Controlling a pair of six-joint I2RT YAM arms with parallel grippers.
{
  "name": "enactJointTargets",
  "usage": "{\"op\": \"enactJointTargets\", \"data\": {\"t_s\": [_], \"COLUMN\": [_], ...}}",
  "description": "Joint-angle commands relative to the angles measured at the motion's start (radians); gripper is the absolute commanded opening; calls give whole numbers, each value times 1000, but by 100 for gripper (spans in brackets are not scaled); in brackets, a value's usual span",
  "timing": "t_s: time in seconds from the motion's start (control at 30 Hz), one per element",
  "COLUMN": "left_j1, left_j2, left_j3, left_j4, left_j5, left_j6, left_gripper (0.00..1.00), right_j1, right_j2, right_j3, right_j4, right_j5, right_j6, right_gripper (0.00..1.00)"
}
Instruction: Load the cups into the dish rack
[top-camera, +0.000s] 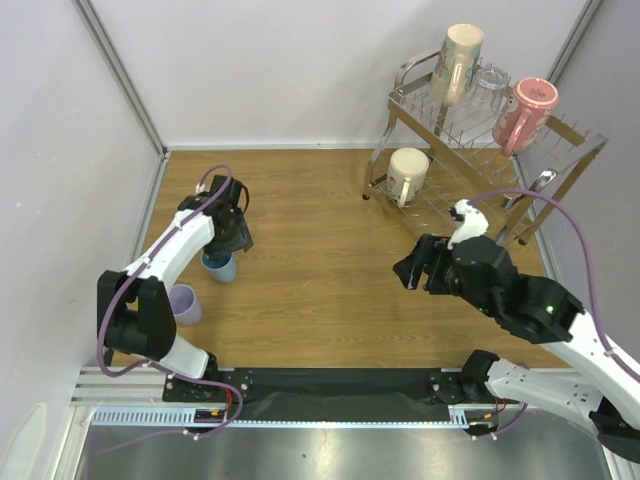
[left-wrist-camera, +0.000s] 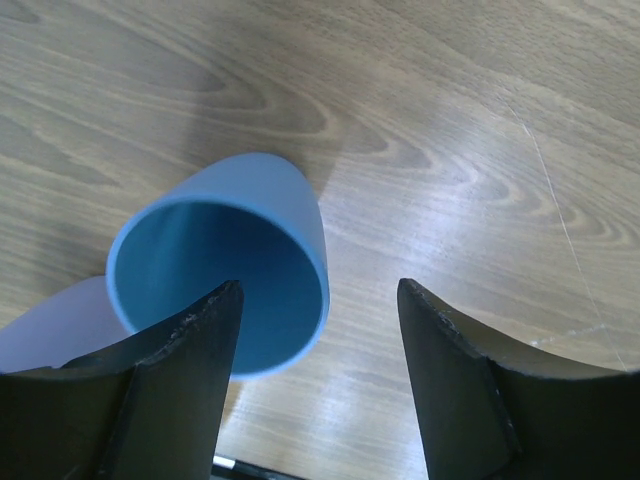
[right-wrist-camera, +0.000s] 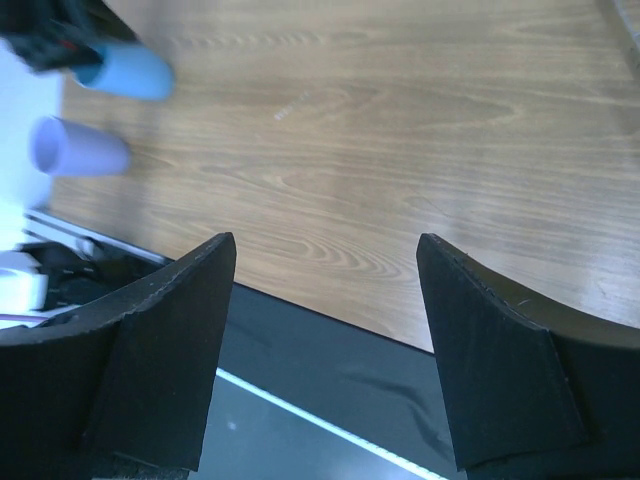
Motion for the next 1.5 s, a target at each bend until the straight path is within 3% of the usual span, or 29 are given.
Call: {"op": "enactJointTargets", "data": {"t_s": [0.0,0.13,0.3,0.43,0.53,0.7,0.9,0.93,1.03,1.13,1.33,1.47], "left_j1": [18,27,29,32,32,32,0,-15,-60,-110,-221,-272], "left_j2": [24,35,68,65,24,-163,-430,-454,-582,-675,-798,-814], "left_j3": [-24,-41,-32,-22,16,-21,-169,-218,-338,-410,-502,-487], "left_j4": [59,81,79,76,35,100,456,584,865,1045,1263,1285], "left_j5": [-11,-11,3,47,122,482,803,846,851,797,607,517], "left_j6": [-14,-8,3,21,6,-120,-413,-512,-739,-900,-1091,-1134], "left_gripper": [69,68,54,33,0,1,0,0,0,0,1,0], "right_j1": [-3,-3,-3,-5,-3,-5,-14,-21,-60,-83,-104,-100], "right_j2": [-20,-34,-40,-28,-31,-37,-9,3,38,71,153,186], "right_j3": [69,88,88,85,88,98,89,83,74,71,79,66], "right_j4": [-37,-57,-68,-64,-19,48,209,266,382,490,666,761], "right_j5": [46,69,72,64,25,-12,-83,-119,-213,-285,-435,-472], "right_j6": [34,56,69,68,48,17,42,52,110,135,184,215], "right_gripper": [78,78,78,78,82,97,100,100,100,100,100,100]}}
